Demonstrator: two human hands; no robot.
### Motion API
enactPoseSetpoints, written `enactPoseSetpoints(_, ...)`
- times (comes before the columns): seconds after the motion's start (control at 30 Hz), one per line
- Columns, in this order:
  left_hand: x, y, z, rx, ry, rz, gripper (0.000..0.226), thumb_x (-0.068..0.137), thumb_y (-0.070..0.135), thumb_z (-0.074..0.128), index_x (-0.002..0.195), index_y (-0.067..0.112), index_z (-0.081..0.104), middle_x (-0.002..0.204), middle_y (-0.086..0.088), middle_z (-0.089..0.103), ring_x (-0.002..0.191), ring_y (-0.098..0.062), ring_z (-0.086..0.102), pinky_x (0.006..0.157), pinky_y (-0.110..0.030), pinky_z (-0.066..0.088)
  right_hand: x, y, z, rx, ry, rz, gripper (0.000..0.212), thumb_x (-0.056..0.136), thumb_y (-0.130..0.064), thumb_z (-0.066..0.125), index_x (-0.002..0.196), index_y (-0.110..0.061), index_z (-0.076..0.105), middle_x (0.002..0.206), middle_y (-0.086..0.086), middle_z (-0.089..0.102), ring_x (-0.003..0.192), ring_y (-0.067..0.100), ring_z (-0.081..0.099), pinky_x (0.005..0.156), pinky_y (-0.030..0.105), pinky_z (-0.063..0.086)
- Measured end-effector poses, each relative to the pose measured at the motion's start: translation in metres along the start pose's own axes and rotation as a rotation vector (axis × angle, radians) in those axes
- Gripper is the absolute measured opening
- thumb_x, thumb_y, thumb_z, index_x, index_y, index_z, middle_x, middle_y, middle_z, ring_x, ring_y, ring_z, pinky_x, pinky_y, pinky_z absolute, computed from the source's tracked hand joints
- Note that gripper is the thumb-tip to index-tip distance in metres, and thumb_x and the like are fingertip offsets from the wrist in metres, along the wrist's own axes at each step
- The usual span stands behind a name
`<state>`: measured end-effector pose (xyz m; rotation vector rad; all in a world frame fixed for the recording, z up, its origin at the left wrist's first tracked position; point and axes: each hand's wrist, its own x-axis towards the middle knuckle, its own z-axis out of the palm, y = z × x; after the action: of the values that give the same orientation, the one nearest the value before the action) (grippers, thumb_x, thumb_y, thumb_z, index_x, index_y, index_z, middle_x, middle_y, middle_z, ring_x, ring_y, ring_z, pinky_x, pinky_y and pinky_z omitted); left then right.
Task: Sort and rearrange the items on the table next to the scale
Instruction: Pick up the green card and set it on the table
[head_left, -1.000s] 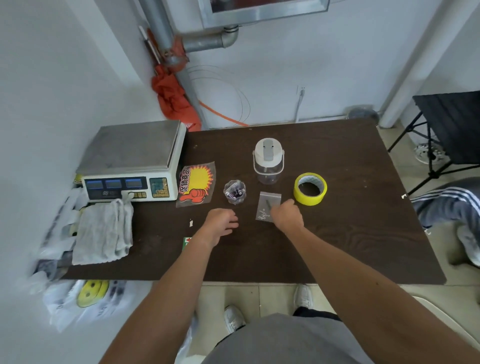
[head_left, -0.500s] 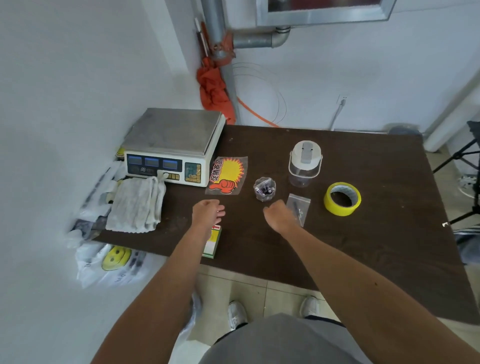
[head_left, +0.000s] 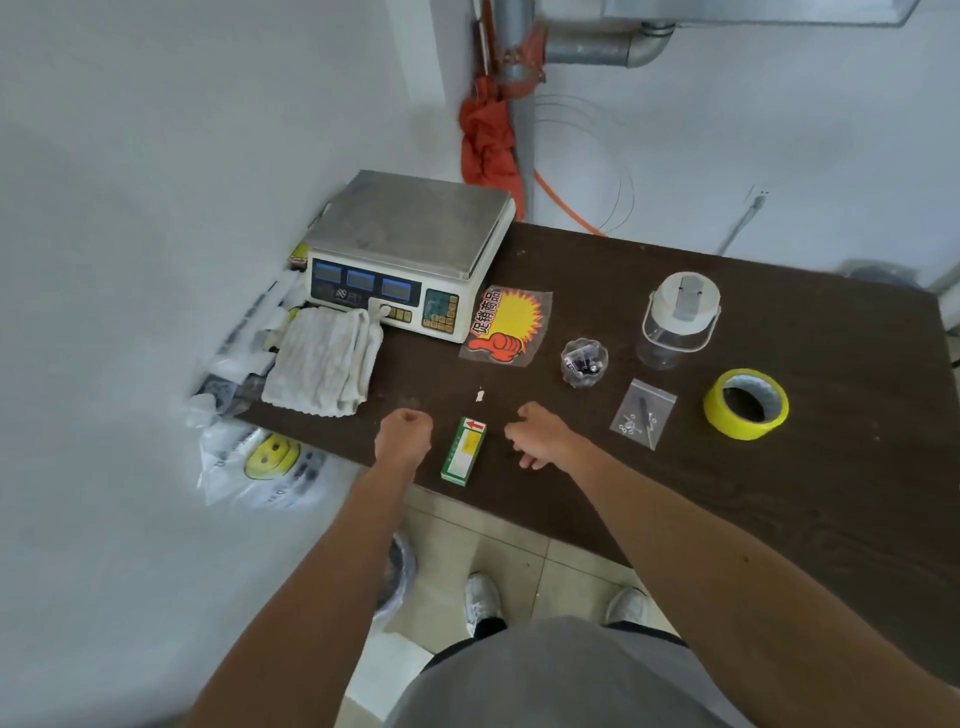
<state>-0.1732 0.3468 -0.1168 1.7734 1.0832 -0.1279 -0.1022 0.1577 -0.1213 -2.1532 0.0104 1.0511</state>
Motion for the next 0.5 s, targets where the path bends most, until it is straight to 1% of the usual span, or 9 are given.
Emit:
enactPoseSetpoints(0.03,-0.001,-0.004,-0.003,0.006,-0.002,-0.011,0.013,0.092,0.020,0.056,0.095,0.017,0.068,0.087,-0.005,0.072,0.080,-0.024,0.072,0.085,-0.042,0.060,0.002,-0.002,0.004,-0.013,-0.014,-0.003,0.060,0.093,-0.028,0.050,0.149,-0.016,0.032,0.116,0.009,0.063,0.082,0.022,0.073,0.072,0.035,0.061)
enactPoseSetpoints(0.1,-0.001,-0.013,-0.006,-0.012,-0.017,-0.055,0.012,0.093,0.022,0.060,0.098,0.012,0.065,0.089,-0.007,0.072,0.076,-0.023,0.073,0.082,-0.041,0.061,0.007,-0.010,0.010,-0.025,-0.010,-0.010,0.065,0.092,-0.030,0.051,0.152,-0.018,0.028,0.120,0.010,0.060,0.091,0.024,0.070,0.079,0.039,0.061)
enactPoseSetpoints(0.13,0.000,-0.019,-0.008,-0.023,-0.031,-0.078,0.016,0.092,0.024,0.062,0.097,0.010,0.064,0.087,-0.008,0.072,0.074,-0.023,0.073,0.079,-0.040,0.061,0.010,-0.013,0.014,-0.026,0.006,-0.022,0.066,0.091,-0.032,0.053,0.151,-0.018,0.029,0.123,0.011,0.058,0.098,0.027,0.068,0.084,0.042,0.060)
enactPoseSetpoints(0.2,0.000,-0.030,-0.010,-0.032,-0.072,-0.120,0.024,0.090,0.032,0.066,0.087,0.008,0.064,0.083,-0.009,0.072,0.069,-0.023,0.073,0.073,-0.036,0.060,0.015,-0.021,0.022,-0.062,0.031,-0.054,0.067,0.090,-0.036,0.055,0.150,-0.016,0.033,0.133,0.013,0.052,0.115,0.032,0.059,0.094,0.047,0.055)
enactPoseSetpoints(0.23,-0.001,-0.033,-0.011,-0.027,-0.095,-0.137,0.029,0.089,0.036,0.068,0.083,0.008,0.064,0.081,-0.009,0.071,0.068,-0.022,0.073,0.072,-0.035,0.060,0.018,-0.023,0.026,-0.091,0.041,-0.075,0.065,0.090,-0.037,0.056,0.148,-0.015,0.036,0.136,0.013,0.048,0.120,0.034,0.055,0.098,0.049,0.051)
enactPoseSetpoints(0.3,-0.004,-0.040,-0.013,0.000,-0.138,-0.165,0.040,0.088,0.045,0.070,0.083,0.006,0.067,0.080,-0.008,0.072,0.070,-0.022,0.073,0.073,-0.034,0.060,0.021,-0.028,0.034,-0.142,0.058,-0.111,0.060,0.092,-0.035,0.056,0.145,-0.013,0.040,0.138,0.014,0.043,0.122,0.036,0.053,0.102,0.048,0.047)
enactPoseSetpoints(0.37,-0.009,-0.043,-0.015,0.039,-0.183,-0.194,0.049,0.088,0.053,0.070,0.087,0.003,0.069,0.082,-0.009,0.073,0.073,-0.023,0.073,0.070,-0.031,0.058,0.024,-0.031,0.040,-0.172,0.051,-0.124,0.058,0.093,-0.031,0.056,0.145,-0.012,0.041,0.140,0.015,0.042,0.123,0.035,0.052,0.103,0.047,0.046)
enactPoseSetpoints(0.43,-0.012,-0.049,-0.016,0.066,-0.237,-0.225,0.053,0.086,0.058,0.070,0.086,0.004,0.067,0.082,-0.008,0.070,0.073,-0.022,0.071,0.066,-0.029,0.054,0.026,-0.031,0.045,-0.204,0.026,-0.121,0.060,0.092,-0.028,0.058,0.146,-0.011,0.040,0.140,0.015,0.041,0.124,0.034,0.051,0.103,0.046,0.046)
enactPoseSetpoints(0.5,-0.011,-0.056,-0.014,0.080,-0.286,-0.245,0.054,0.084,0.062,0.069,0.084,0.008,0.064,0.080,-0.006,0.066,0.069,-0.020,0.067,0.061,-0.027,0.050,0.028,-0.028,0.050,-0.246,0.017,-0.122,0.059,0.091,-0.026,0.058,0.145,-0.009,0.041,0.142,0.014,0.039,0.127,0.034,0.048,0.104,0.043,0.043)
